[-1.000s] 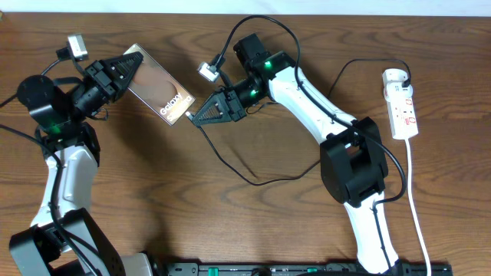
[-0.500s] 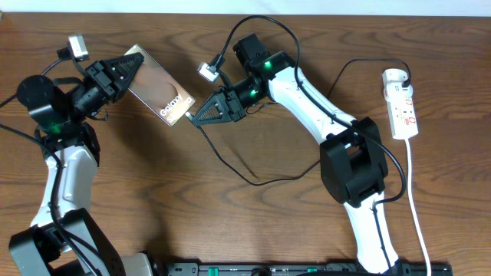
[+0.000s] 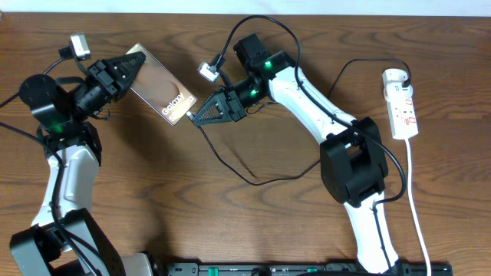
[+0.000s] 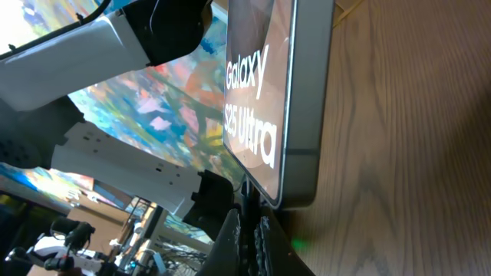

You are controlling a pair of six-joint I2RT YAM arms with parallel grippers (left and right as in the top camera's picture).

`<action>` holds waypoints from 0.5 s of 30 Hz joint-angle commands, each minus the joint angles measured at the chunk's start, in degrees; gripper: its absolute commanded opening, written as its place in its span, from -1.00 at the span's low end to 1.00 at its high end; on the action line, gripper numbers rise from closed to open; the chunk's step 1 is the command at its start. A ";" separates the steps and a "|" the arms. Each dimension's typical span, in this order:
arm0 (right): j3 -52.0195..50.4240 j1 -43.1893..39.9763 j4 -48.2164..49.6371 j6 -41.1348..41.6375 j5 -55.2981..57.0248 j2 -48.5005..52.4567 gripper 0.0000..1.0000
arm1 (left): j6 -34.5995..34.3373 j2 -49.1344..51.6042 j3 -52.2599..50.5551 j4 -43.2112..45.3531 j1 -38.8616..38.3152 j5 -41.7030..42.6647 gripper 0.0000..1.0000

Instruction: Plug charger to phone and switch on socket

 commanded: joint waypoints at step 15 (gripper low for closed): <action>0.85 1.01 0.17 0.33 -1.46 -1.53 -0.98 | -0.46 -0.63 -0.20 1.20 -0.90 0.26 -0.86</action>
